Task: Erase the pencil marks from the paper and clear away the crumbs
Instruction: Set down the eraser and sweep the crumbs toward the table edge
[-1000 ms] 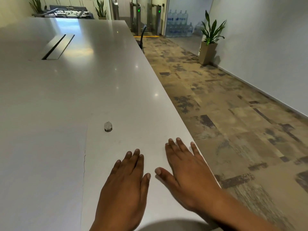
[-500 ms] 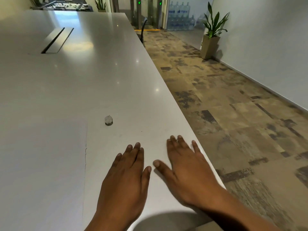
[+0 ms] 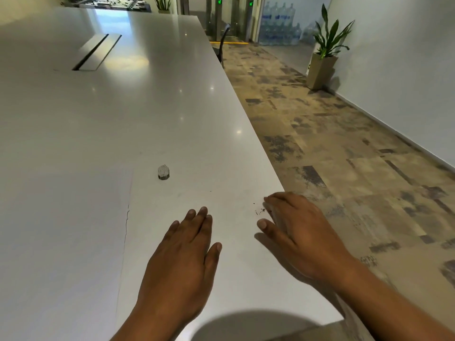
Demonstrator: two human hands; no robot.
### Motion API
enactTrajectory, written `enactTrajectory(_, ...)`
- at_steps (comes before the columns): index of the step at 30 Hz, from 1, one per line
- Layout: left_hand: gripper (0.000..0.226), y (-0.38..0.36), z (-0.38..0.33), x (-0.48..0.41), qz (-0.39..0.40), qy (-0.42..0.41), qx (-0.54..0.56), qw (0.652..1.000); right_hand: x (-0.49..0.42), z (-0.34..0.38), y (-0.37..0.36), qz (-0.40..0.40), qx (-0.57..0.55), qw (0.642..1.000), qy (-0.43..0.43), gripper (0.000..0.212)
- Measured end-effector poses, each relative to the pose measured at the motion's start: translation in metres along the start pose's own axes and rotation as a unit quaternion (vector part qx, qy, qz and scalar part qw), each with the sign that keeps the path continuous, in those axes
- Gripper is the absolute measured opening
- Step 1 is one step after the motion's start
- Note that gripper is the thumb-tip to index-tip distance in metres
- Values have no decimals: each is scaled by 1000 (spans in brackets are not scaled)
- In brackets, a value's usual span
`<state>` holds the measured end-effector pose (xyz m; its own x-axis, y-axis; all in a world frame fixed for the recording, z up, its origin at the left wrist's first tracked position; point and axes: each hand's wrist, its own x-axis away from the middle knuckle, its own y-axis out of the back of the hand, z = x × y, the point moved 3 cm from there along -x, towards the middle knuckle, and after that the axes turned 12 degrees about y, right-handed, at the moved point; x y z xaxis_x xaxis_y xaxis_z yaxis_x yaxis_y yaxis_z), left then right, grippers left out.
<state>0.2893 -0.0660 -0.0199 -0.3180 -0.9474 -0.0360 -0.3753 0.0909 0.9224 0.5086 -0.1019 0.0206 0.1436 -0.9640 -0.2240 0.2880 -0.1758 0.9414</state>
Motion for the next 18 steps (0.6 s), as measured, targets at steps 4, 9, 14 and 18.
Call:
enactTrajectory(4, 64, 1, 0, 1, -9, 2, 1, 1000, -5, 18, -3, 21, -2, 1000, 12, 83)
enactTrajectory(9, 66, 0, 0, 1, -8, 7, -2, 1000, -10, 25, -19, 102, 60, 993, 30, 83)
enactTrajectory(14, 66, 1, -1, 2, -16, 14, -5, 1000, 13, 20, -6, 73, 51, 995, 34, 83)
enactTrajectory(18, 67, 0, -1, 1, -19, 23, -11, 999, 23, 43, -16, 142, -5, 982, 124, 84)
